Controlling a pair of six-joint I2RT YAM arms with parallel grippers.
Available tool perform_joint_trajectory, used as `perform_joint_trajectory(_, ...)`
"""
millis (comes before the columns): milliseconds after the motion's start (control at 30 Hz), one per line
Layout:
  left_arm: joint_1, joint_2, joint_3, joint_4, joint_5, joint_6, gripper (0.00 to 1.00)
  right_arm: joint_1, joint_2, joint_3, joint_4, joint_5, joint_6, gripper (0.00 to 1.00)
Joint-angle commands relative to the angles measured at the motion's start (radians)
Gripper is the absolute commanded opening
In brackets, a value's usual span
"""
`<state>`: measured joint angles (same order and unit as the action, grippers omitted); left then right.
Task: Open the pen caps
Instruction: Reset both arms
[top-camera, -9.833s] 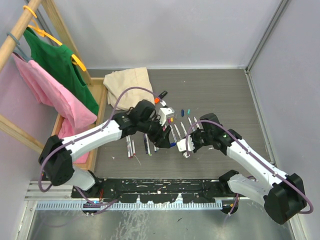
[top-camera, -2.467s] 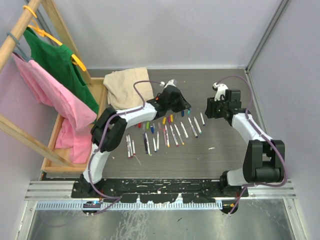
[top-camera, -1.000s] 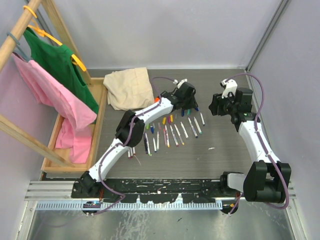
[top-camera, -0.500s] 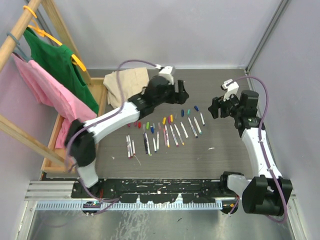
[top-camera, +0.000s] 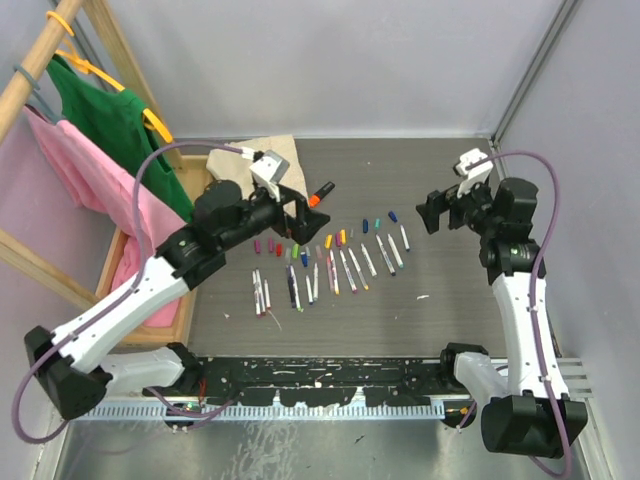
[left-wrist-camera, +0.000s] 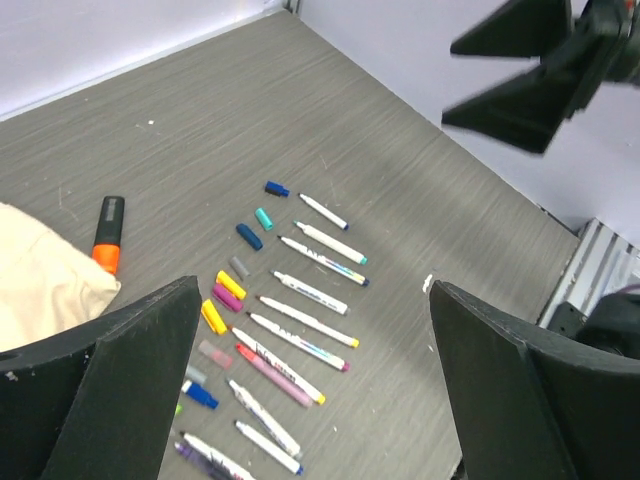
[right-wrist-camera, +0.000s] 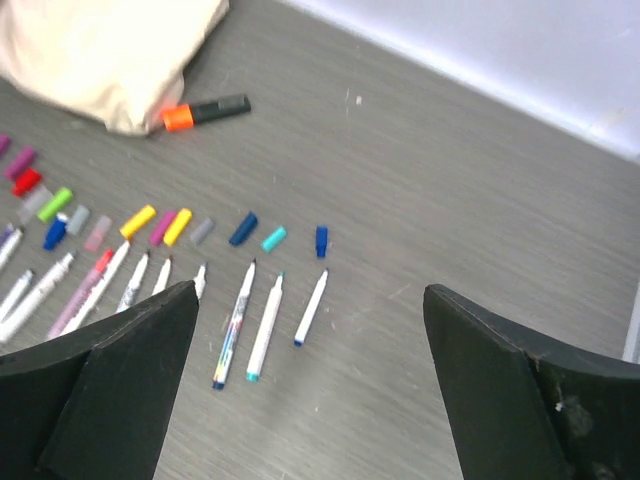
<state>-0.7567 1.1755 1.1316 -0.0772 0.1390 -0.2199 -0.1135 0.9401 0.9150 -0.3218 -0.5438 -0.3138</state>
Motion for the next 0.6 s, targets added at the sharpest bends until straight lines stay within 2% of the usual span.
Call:
perform_joint_trajectory(0,0.005,-0.151,0.01,-0.113,0.0,0.021,0.98,-0.004,-0.013,0.203,-0.009,-0.017,0.123,1.0)
perform_joint_trajectory(133,0.005,-0.232,0.067,-0.273,-0.07,0.018,0.98,-0.003,0.001,0.363,-0.084,-0.063,0.157,1.0)
perform_joint_trajectory(333,0.006,-0.338,0.139,-0.389,-0.126,-0.001,0.98,-0.002,0.024,0.527,-0.151,-0.125,0.22,1.0)
perform_joint_trajectory(567,0.006,-0.404,0.198,-0.46,-0.137,0.008,0.98,-0.003,0.03,0.609,-0.154,-0.035,0.423,1.0)
